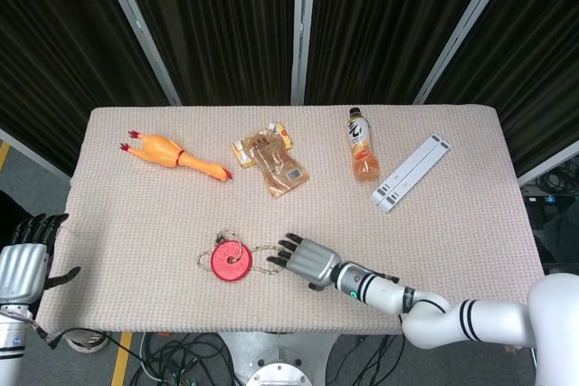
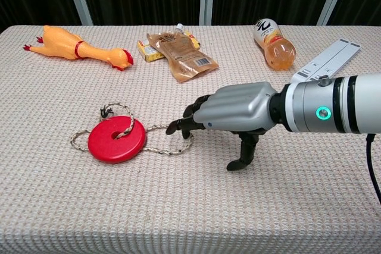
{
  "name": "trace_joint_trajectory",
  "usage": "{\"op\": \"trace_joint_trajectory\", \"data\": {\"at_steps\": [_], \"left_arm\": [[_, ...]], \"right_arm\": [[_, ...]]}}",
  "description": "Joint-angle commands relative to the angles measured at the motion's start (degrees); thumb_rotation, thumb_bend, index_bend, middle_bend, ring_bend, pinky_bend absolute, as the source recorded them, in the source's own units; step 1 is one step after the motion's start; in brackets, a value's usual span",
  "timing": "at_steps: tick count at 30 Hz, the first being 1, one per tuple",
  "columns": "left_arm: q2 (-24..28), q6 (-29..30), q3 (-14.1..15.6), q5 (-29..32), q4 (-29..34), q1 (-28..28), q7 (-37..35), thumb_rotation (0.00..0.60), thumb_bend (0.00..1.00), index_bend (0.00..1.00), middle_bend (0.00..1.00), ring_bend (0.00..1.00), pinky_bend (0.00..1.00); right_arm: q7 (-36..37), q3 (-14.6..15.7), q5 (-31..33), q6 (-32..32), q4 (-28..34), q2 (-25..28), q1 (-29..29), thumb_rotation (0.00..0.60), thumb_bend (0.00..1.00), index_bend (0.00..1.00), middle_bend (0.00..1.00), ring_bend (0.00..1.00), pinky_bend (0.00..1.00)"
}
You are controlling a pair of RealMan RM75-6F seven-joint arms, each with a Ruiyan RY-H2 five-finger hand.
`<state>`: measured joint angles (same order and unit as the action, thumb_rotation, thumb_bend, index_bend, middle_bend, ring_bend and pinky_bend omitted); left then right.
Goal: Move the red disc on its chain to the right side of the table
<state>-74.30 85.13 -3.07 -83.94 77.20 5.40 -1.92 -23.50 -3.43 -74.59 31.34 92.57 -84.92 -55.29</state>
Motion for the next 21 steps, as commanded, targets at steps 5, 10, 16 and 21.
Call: {"op": "trace_joint_trajectory", "data": {"at_steps": [5,10,16,21], "left_arm": [[-0.1,-0.3,0.3,0.0,-0.2,-0.1,0.1,0.6,0.02,0.16,0.17,0.1,0.15],[-0.3,-0.4,0.3,0.2,-0.5,-0.3,-0.1,0.6,0.02,0.16,0.17,0.1,0.15],[-0.4,-0.6,0.4,0.1,-0.8,-0.3,-0.4,0.6,0.02,0.16,0.17,0.1,0.15],[-0.5,-0.7,0.3,0.3,-1.1,-0.4,-0.8,0.6,0.02,0.16,0.17,0.1,0.15]], "right_arm": [[0.2,1.0,0.8,1.2,0.3,1.0,-0.1,0.6,0.17,0.0,0.38,0.0,0.0],[0.5,1.2,1.0,2.3,0.3,1.5,-0.1,0.6,0.18,0.0,0.47,0.0,0.0],[0.7,1.3,0.5,4.4,0.1,1.4,0.2,0.6,0.2,0.0,0.6,0.05,0.0],[0.6,1.3,0.2,6.1,-0.5,1.0,0.5,0.6,0.27,0.13,0.67,0.1,0.0]]}}
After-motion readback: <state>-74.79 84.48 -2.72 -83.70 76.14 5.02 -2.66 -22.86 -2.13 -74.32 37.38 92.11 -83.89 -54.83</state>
